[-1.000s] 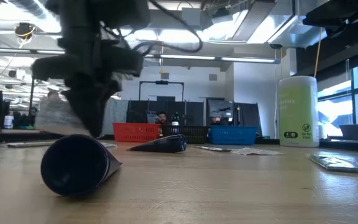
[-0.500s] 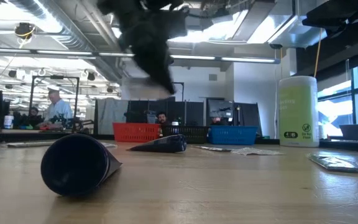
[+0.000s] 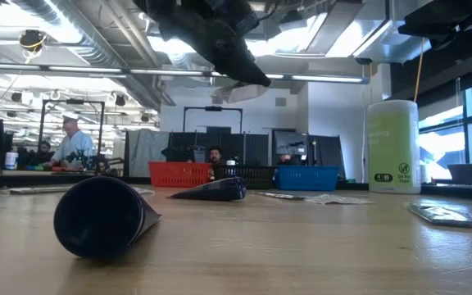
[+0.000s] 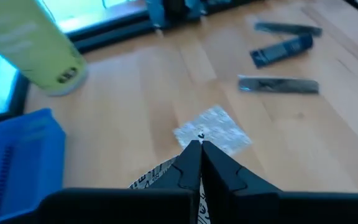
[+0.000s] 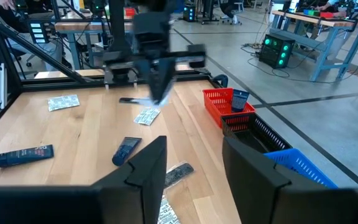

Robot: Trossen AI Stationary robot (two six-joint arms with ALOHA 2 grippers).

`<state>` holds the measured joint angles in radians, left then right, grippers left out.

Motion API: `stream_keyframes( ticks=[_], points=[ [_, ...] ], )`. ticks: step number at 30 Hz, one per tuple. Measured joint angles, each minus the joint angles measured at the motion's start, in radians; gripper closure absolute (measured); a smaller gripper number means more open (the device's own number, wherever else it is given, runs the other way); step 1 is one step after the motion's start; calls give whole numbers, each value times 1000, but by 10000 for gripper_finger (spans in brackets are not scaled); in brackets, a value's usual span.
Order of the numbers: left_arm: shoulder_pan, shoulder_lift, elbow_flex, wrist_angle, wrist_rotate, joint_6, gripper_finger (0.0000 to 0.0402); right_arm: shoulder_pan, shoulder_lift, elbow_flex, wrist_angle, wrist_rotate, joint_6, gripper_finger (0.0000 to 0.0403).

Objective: Pick & Place Travel size toiletries
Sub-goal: Put the white bandage pack into the black bin

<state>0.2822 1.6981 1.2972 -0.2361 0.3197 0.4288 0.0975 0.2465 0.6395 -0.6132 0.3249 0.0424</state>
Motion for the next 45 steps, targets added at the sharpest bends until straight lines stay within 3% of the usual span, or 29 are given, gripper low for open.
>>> stream_keyframes(
  ticks=[7,17,29,45],
  points=[
    [121,0,0,60,19,113,398,0,0,0,0,0,0,236],
    [284,93,45,172,105,108,399,0,0,0,0,0,0,249],
    [367,385,451,-123,53,188,399,0,0,0,1,0,0,270],
    [407,526,482,-158,41,258,399,0,0,0,0,0,0,291]
  ],
)
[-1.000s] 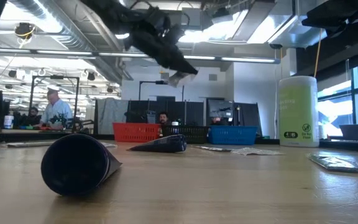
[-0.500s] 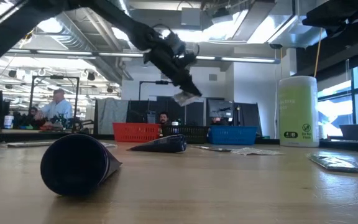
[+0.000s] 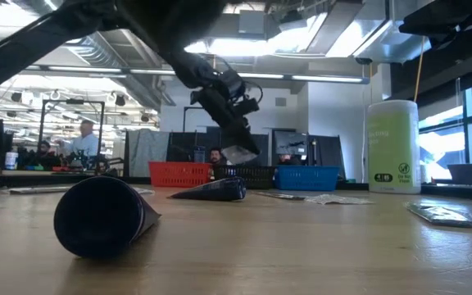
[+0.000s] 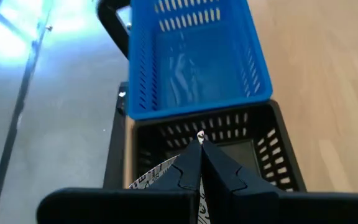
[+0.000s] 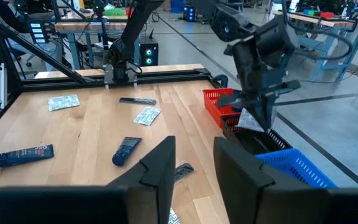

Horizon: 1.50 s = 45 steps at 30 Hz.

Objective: Pick & Place Travel size toiletries
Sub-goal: Put the white bandage pack into the black bin

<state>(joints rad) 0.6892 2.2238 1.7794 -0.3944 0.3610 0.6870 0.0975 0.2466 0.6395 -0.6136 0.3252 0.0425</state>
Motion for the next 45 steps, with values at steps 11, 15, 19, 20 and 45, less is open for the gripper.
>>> stream_keyframes(
  ticks=[11,15,19,20,45],
  points=[
    [-15,22,-1,-70,-54,89,399,0,0,0,0,0,0,300],
    [-33,22,-1,-73,-57,153,399,0,0,0,0,0,0,298],
    [-62,22,-1,-73,-84,217,399,0,0,0,0,0,0,289],
    [-69,22,-1,-73,-101,230,399,0,0,0,0,0,0,287],
    [-100,22,-1,-73,-217,310,328,0,0,0,0,0,0,246]
  ],
)
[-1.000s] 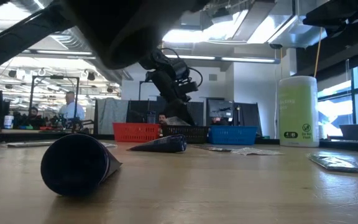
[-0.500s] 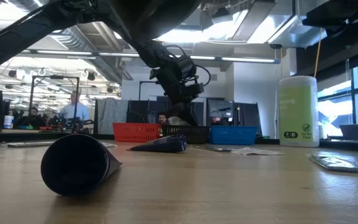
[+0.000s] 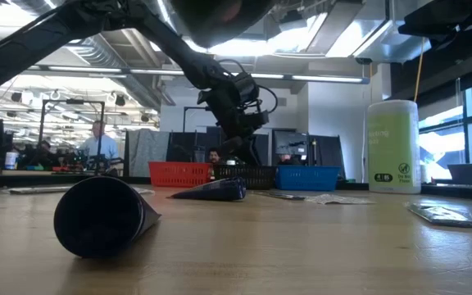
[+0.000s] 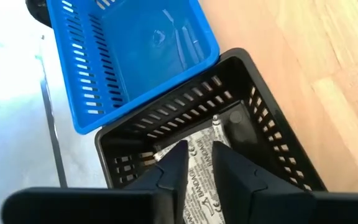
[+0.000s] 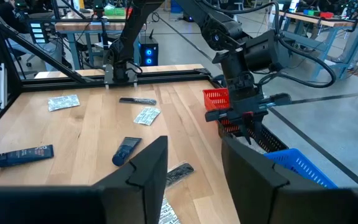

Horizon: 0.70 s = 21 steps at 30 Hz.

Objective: Pick & Place Travel size toiletries
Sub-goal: Put the white bandage pack into the black bin, then adjust the black bin

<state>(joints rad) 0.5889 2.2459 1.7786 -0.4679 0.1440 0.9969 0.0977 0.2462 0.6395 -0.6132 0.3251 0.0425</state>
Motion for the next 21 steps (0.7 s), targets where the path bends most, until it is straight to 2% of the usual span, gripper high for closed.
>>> stream_keyframes(
  ticks=[3,7,11,18,21],
  points=[
    [-6,0,0,4,-24,5,313,0,0,0,0,0,0,243],
    [-20,-6,0,32,-141,4,303,0,0,0,0,0,0,241],
    [-35,-22,17,17,-188,-13,304,0,0,0,0,0,0,241],
    [-79,-80,55,-76,-169,-162,316,0,0,0,0,0,0,254],
    [-98,-108,55,-125,-101,-236,322,0,0,0,0,0,0,260]
  ],
)
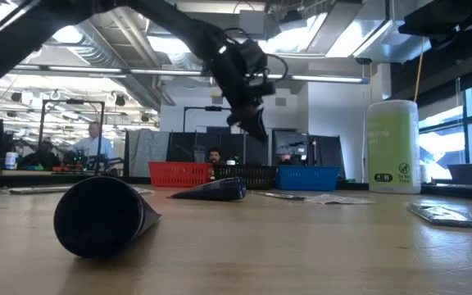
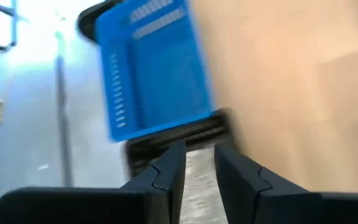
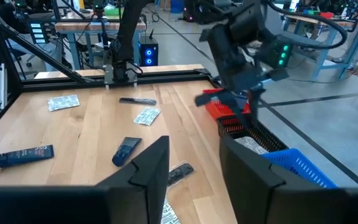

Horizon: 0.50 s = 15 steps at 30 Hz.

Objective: Pick & Place Travel size toiletries
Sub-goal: Adjust the black bin

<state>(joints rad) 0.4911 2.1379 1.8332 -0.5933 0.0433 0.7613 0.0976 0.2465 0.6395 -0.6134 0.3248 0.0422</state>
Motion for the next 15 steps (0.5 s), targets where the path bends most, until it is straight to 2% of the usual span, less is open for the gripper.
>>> stream_keyframes(
  ticks=[7,15],
  points=[
    [-23,-19,0,-131,267,-165,339,0,0,0,0,0,0,273],
    [-24,-18,-85,-125,261,-202,361,0,0,0,0,0,0,287]
  ],
)
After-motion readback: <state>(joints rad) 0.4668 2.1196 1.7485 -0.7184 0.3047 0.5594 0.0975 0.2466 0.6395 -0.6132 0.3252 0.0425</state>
